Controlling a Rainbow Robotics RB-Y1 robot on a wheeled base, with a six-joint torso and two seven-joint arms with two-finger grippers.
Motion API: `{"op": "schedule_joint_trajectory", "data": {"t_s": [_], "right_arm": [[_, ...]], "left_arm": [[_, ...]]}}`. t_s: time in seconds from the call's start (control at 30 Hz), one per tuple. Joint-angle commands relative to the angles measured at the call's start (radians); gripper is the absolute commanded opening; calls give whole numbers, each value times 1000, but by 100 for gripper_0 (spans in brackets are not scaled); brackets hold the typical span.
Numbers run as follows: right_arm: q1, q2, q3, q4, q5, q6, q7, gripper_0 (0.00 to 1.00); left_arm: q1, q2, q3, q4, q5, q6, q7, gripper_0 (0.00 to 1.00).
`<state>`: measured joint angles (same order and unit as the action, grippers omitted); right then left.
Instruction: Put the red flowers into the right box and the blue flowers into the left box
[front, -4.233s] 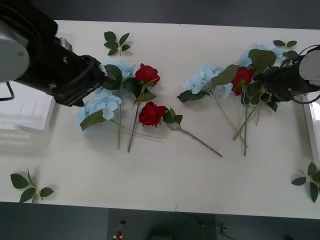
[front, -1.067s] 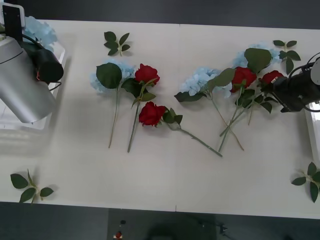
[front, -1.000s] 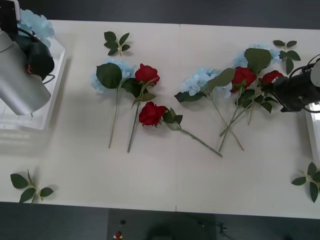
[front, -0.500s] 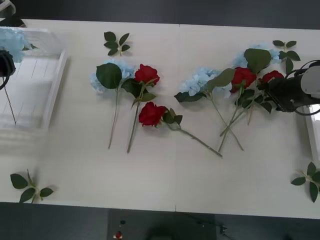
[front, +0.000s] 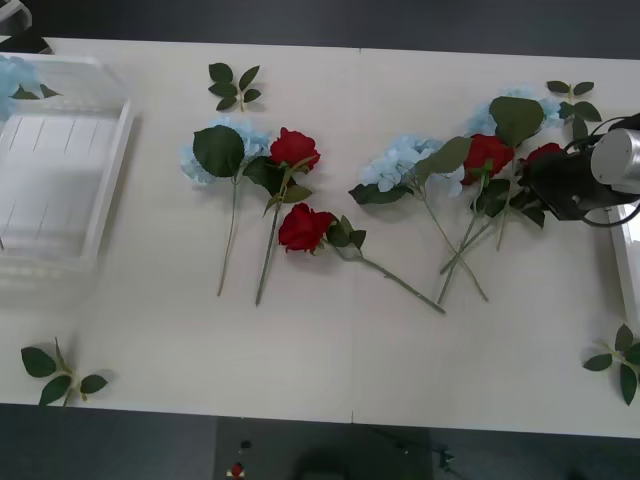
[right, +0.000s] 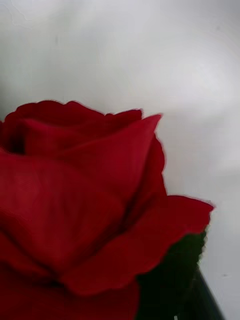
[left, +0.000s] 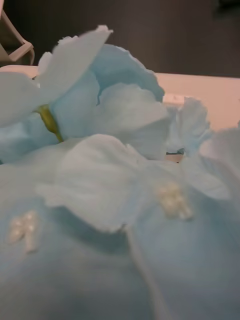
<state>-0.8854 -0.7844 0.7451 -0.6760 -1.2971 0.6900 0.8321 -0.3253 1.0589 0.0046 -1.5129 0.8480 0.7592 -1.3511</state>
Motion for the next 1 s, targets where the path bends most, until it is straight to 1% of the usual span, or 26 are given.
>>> {"op": "schedule_joint_trajectory", "data": {"t_s": [0.03, 0.13, 0.2, 0.4, 0.5, 0.53, 0.57, 0.63, 0.67, 0.7, 0.73, 0.8, 0.87, 0.93, 1.0], "right_arm": [[-29, 7, -3, -10, 9, -7, 22, 0], [-30, 7, -3, -10, 9, -9, 22, 0], [-30, 7, -4, -10, 9, -7, 22, 0], [-35, 4, -3, -17, 9, -7, 33, 0], [-46, -27, -3, -50, 10, 16, 45, 0], [-52, -52, -3, -74, 13, 37, 53, 0], [-58, -73, -3, -97, 15, 57, 65, 0], [-70, -119, -4, -143, 16, 106, 114, 0], [-79, -151, -3, -168, 16, 137, 145, 0], [-84, -167, -3, -180, 16, 154, 162, 0], [-89, -199, -4, -205, 16, 181, 196, 0], [-93, -257, -4, -247, 16, 224, 262, 0], [-95, -306, -3, -280, 18, 253, 320, 0], [-93, -365, -3, -309, 27, 281, 397, 0], [-93, -415, -3, -321, 42, 312, 473, 0]], "left_arm": [[-18, 21, 72, 0, 25, -11, -26, 0], [-20, 21, 110, 2, 31, -8, -34, 0], [-38, 21, 127, 19, 39, 28, -39, 0], [-69, 21, 127, 76, 57, 43, -99, 0], [-70, 21, 127, 86, 57, 43, -108, 0], [-70, 23, 127, 88, 57, 43, -112, 2], [-70, 23, 127, 91, 57, 42, -114, 17], [-72, 21, 129, 92, 57, 38, -115, 59], [-75, 21, 127, 94, 56, 38, -115, 73], [-75, 21, 127, 92, 54, 38, -117, 78], [-75, 23, 127, 92, 54, 38, -115, 85], [-77, 23, 127, 92, 56, 38, -118, 95], [-75, 23, 127, 91, 59, 38, -123, 100], [-75, 24, 127, 79, 66, 43, -128, 100], [-74, 24, 140, 46, 85, 91, -132, 100]]}}
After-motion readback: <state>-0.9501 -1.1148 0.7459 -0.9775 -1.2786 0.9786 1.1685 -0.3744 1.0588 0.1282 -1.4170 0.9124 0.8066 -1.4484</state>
